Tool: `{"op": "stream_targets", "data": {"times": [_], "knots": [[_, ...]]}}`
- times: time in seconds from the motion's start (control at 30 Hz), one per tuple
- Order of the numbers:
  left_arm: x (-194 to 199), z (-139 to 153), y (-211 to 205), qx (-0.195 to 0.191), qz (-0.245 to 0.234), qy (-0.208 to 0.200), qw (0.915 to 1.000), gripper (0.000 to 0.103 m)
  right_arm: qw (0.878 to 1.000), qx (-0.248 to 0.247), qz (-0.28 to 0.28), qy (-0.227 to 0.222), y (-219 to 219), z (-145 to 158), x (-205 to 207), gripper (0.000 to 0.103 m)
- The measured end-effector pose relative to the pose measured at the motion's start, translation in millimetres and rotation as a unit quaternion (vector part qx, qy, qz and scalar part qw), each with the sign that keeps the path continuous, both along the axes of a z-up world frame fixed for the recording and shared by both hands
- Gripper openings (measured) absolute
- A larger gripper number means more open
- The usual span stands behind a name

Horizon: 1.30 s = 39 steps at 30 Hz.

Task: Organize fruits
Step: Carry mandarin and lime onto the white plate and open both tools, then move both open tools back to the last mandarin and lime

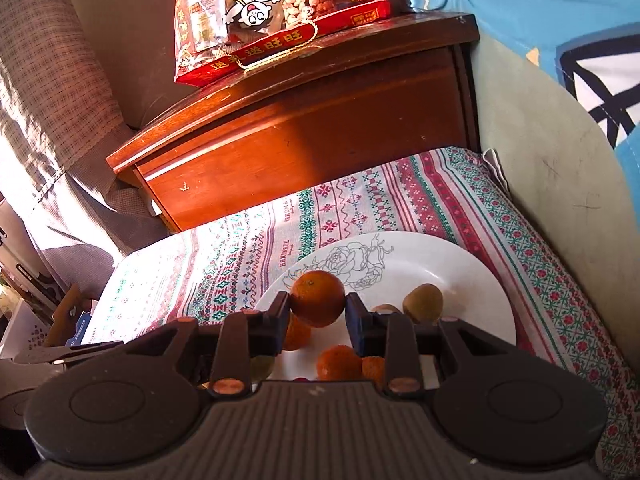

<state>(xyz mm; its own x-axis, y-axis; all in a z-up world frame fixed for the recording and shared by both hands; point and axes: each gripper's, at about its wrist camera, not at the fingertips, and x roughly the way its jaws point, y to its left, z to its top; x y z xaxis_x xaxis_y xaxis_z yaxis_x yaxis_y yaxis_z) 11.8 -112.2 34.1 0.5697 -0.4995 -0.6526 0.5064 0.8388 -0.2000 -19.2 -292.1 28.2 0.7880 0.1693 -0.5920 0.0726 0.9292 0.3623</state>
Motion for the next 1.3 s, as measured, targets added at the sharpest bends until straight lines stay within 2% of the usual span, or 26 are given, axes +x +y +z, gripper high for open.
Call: {"op": "stream_targets", "data": {"times": [0.23,0.47,0.5,0.57,0.7,0.8,1.07,1.3], "knots": [[2.7,-10.8,-9.8,0.004,-0.002,0.015,0.9999,0.024,1.0,0.013,-0.025,0.011,-9.7,-5.7,4.0,0.033],[1.9,1.6,-6.4,-0.003,0.008,0.007,0.9999,0.026,0.999,0.023,-0.032,0.001,-15.0,1.4,1.0,0.036],[2.3,3.8,-4.7,0.0,0.011,0.007,0.9999,0.03,0.999,0.02,-0.03,0.001,-13.5,2.0,-0.1,0.038],[2.8,7.3,1.4,0.005,0.025,0.007,0.9997,0.039,1.0,0.015,-0.024,0.0,-9.8,3.6,-2.7,0.038],[4.6,17.1,21.5,0.017,0.051,0.006,0.9985,0.04,1.0,0.008,-0.01,-0.007,0.4,10.0,-9.6,0.038],[7.0,27.4,39.8,0.018,0.076,0.009,0.9969,0.045,1.0,0.013,0.004,-0.01,9.2,13.8,-15.2,0.038],[-0.3,43.0,75.6,0.024,0.107,0.011,0.9939,0.047,0.998,0.0,0.058,-0.013,46.2,13.7,-23.1,0.038],[-3.0,48.3,91.3,0.02,0.128,-0.005,0.9916,0.051,0.995,-0.014,0.097,0.001,76.2,-3.0,-16.1,0.038]]}}
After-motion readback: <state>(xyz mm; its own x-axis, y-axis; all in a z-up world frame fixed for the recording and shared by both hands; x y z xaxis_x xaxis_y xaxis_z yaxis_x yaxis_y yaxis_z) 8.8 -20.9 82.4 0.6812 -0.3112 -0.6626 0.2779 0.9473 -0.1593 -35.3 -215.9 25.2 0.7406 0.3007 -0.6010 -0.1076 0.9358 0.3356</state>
